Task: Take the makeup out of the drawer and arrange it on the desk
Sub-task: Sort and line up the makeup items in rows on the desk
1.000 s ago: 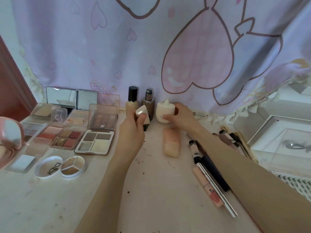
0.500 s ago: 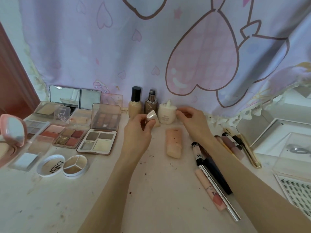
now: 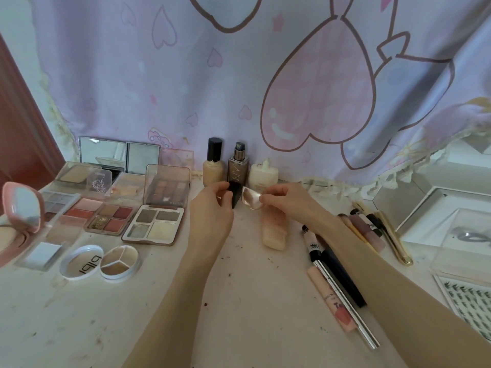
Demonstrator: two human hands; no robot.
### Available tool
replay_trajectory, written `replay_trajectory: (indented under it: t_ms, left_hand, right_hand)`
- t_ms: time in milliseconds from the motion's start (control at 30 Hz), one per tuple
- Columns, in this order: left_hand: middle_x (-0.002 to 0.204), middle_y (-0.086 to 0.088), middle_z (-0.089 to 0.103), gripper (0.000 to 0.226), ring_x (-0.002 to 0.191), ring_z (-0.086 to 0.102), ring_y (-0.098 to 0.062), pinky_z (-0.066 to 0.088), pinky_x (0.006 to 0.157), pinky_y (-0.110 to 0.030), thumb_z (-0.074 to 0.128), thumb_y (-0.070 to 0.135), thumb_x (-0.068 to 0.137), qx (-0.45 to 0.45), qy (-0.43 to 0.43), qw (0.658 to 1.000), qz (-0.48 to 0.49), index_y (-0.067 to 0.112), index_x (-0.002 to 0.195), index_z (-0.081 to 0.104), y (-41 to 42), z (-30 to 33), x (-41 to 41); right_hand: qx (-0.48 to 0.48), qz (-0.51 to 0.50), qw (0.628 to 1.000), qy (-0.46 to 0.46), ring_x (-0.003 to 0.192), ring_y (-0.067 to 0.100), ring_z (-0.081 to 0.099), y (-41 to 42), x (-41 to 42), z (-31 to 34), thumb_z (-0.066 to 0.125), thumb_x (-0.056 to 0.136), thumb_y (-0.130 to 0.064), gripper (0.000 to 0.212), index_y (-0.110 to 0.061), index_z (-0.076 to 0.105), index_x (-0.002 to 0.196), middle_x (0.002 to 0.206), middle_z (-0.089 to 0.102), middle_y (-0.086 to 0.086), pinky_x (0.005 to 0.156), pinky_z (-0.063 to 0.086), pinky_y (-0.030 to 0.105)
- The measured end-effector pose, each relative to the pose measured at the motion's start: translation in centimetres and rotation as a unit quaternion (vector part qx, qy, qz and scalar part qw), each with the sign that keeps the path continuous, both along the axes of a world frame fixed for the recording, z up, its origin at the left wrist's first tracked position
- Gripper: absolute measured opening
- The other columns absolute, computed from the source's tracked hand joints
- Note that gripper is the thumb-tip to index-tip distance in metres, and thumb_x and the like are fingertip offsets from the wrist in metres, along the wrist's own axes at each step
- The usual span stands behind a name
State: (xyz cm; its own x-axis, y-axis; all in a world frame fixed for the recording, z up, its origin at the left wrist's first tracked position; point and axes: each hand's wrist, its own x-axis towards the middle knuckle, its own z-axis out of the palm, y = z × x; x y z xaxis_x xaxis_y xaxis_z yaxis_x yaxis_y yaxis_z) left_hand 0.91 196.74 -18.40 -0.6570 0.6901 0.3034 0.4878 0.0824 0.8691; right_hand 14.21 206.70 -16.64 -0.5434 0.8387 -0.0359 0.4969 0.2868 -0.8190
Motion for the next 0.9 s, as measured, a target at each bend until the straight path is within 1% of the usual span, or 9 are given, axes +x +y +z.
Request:
replay_trajectory:
  t_ms: [100,200,267,367,433,500,600,767,900]
  left_hand:
    - [0.102,-0.003,0.066,0.025,0.084,0.051,-0.008,0.031,0.07,-0.009,0.052,0.013,0.092,-0.001,0.009,1.0,0.006,0.012,0.114,0.063,0.0,0.0,0.1]
    - [0.099,-0.003,0.069,0.024,0.087,0.056,-0.011,0.032,0.07,-0.011,0.051,0.014,0.092,-0.007,0.001,1.0,0.003,0.013,0.111,0.064,0.0,0.0,0.2]
    - [0.099,-0.002,0.069,0.024,0.09,0.058,-0.013,0.034,0.072,-0.014,0.051,0.015,0.091,-0.014,-0.004,1.0,0.003,0.014,0.111,0.065,0.1,0.0,0.1]
    - [0.099,-0.002,0.067,0.024,0.084,0.052,-0.009,0.033,0.069,-0.012,0.052,0.015,0.091,-0.016,0.0,1.0,-0.003,0.015,0.111,0.065,0.1,0.1,0.1]
    - [0.095,-0.001,0.066,0.023,0.083,0.051,-0.008,0.034,0.071,-0.012,0.053,0.014,0.091,-0.014,0.006,1.0,-0.02,0.014,0.111,0.065,0.0,0.1,0.2]
    - [0.09,0.003,0.064,0.022,0.083,0.052,-0.008,0.038,0.075,-0.016,0.053,0.015,0.091,-0.019,0.008,0.999,-0.039,0.015,0.11,0.065,-0.1,0.1,0.3]
    - [0.082,0.009,0.06,0.019,0.08,0.053,-0.007,0.046,0.077,-0.023,0.055,0.017,0.091,-0.044,0.013,0.997,-0.069,0.018,0.106,0.066,-0.1,-0.1,0.6]
    - [0.09,0.005,0.067,0.017,0.082,0.055,-0.006,0.037,0.072,-0.017,0.054,0.02,0.091,-0.066,0.032,0.994,-0.084,0.02,0.104,0.066,0.1,-0.4,0.8]
    - [0.091,0.004,0.069,0.017,0.084,0.057,-0.007,0.039,0.073,-0.019,0.053,0.021,0.092,-0.063,0.033,0.994,-0.08,0.02,0.103,0.066,0.2,-0.4,0.6]
  right_hand:
    - [0.037,0.004,0.995,-0.09,0.082,0.013,0.058,0.6,-0.6,-0.3,0.064,0.082,-0.029,0.019,-0.011,0.071,0.086,0.089,0.068,0.003,0.067,0.042,0.02]
    - [0.048,0.004,0.99,-0.132,0.075,0.014,0.05,1.1,-1.1,-0.6,0.061,0.082,-0.029,0.032,0.002,0.067,0.087,0.085,0.064,0.017,0.067,0.038,0.028]
    - [0.06,0.006,0.989,-0.134,0.076,0.013,0.05,1.2,-1.2,-0.6,0.061,0.083,-0.03,0.032,0.001,0.067,0.088,0.08,0.06,0.007,0.068,0.038,0.028]
    - [0.099,-0.006,0.987,-0.128,0.089,0.009,0.054,1.1,-0.8,-0.9,0.06,0.088,-0.031,0.028,-0.011,0.07,0.104,0.098,0.064,-0.002,0.075,0.039,0.022]
    - [0.146,-0.019,0.983,-0.112,0.094,0.007,0.052,0.9,-0.1,-1.1,0.054,0.092,-0.024,0.024,-0.016,0.067,0.109,0.11,0.065,-0.002,0.078,0.035,0.019]
    - [0.208,-0.004,0.972,-0.112,0.102,0.013,0.052,0.8,0.8,-1.1,0.049,0.092,-0.012,0.026,-0.019,0.067,0.11,0.116,0.063,-0.001,0.088,0.038,0.025]
    - [0.281,0.1,0.933,-0.2,0.113,0.022,0.044,0.6,2.1,-1.0,0.046,0.087,-0.001,0.044,-0.027,0.063,0.118,0.127,0.055,-0.003,0.098,0.035,0.04]
    - [0.312,0.217,0.861,-0.338,0.118,0.021,0.034,0.4,2.8,-0.1,0.048,0.083,-0.005,0.061,-0.033,0.041,0.138,0.141,0.04,-0.006,0.096,0.036,0.036]
    - [0.359,0.27,0.789,-0.419,0.116,0.019,0.037,0.9,1.9,1.0,0.056,0.086,-0.022,0.062,-0.039,0.033,0.14,0.132,0.041,-0.003,0.089,0.039,0.033]
